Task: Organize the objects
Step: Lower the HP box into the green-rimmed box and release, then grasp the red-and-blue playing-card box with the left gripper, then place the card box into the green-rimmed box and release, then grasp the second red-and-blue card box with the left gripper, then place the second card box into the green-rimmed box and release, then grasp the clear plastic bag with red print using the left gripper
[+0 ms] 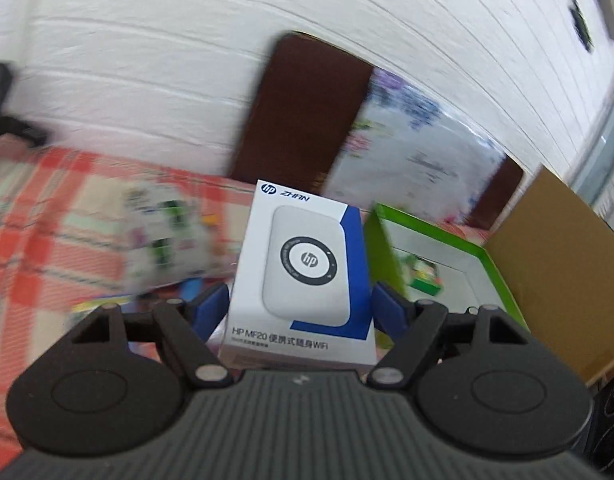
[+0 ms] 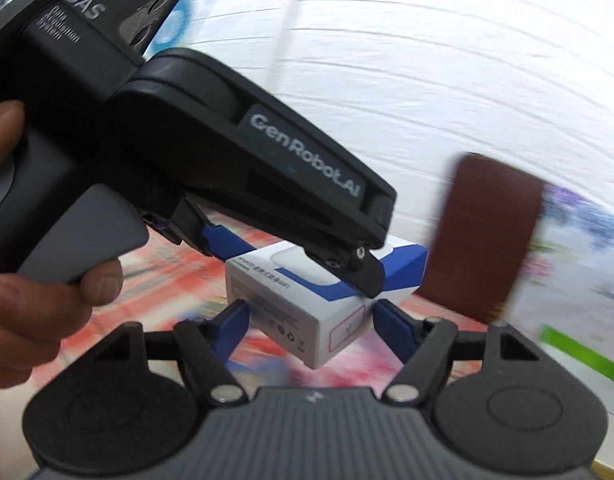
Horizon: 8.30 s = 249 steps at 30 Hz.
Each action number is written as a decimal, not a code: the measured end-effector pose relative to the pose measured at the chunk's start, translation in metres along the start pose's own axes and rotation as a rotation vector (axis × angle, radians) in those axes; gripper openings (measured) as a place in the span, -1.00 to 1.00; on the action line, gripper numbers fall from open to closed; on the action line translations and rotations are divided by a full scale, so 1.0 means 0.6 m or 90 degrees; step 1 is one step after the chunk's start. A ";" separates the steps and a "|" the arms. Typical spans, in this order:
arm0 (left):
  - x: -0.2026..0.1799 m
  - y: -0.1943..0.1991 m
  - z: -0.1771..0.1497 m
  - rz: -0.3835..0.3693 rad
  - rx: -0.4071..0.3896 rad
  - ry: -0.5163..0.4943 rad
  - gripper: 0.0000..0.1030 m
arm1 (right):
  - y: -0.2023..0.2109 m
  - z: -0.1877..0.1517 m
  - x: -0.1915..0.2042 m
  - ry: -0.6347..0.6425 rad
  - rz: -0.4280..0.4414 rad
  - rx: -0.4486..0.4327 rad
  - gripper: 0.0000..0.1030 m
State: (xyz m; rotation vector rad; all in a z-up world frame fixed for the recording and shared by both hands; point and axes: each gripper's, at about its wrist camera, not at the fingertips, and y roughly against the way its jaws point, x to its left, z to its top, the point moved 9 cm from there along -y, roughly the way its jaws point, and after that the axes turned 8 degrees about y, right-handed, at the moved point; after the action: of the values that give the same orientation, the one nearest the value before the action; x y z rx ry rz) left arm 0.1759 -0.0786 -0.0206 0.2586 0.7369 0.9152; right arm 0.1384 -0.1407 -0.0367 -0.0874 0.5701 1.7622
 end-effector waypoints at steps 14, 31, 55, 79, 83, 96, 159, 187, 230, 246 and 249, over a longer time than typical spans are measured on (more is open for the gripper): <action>-0.283 -0.252 -0.069 -0.105 0.141 -0.154 0.55 | 0.088 -0.203 -0.345 -0.174 -0.209 0.073 0.39; -0.269 -0.202 -0.080 -0.033 0.120 -0.204 0.54 | 0.136 -0.272 -0.405 -0.243 -0.261 0.105 0.59; 0.241 0.103 -0.052 0.198 0.010 0.128 0.52 | -0.005 -0.036 0.062 -0.044 0.108 0.110 0.17; 0.257 0.046 -0.045 0.106 0.047 0.166 0.08 | -0.124 -0.004 0.213 0.019 0.188 0.105 0.13; 0.206 0.061 -0.032 0.094 0.030 0.140 0.08 | -0.080 0.008 0.188 0.003 0.152 0.060 0.13; -0.092 -0.076 0.002 -0.014 0.059 -0.059 0.08 | 0.019 -0.033 -0.073 -0.087 -0.071 0.003 0.13; 0.180 0.091 -0.089 0.303 0.015 0.001 0.27 | 0.047 -0.067 0.017 -0.160 0.054 0.144 0.23; 0.100 0.021 -0.057 0.102 0.050 0.064 -0.18 | -0.058 -0.048 0.079 -0.086 0.095 0.125 0.20; -0.187 -0.155 -0.051 0.249 0.039 -0.228 0.13 | 0.157 -0.164 -0.318 -0.356 -0.216 0.034 0.38; 0.110 0.032 -0.031 0.350 -0.007 -0.024 0.16 | 0.065 -0.061 -0.085 -0.218 -0.011 0.074 0.41; 0.162 0.050 -0.050 0.358 0.006 0.025 0.16 | 0.018 -0.057 -0.039 -0.150 0.020 0.095 0.53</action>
State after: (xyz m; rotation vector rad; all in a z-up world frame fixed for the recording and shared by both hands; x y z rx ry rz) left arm 0.1747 0.0140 -0.0728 0.4707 0.7152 1.4527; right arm 0.1270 -0.1777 -0.0549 0.2321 0.5302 1.7246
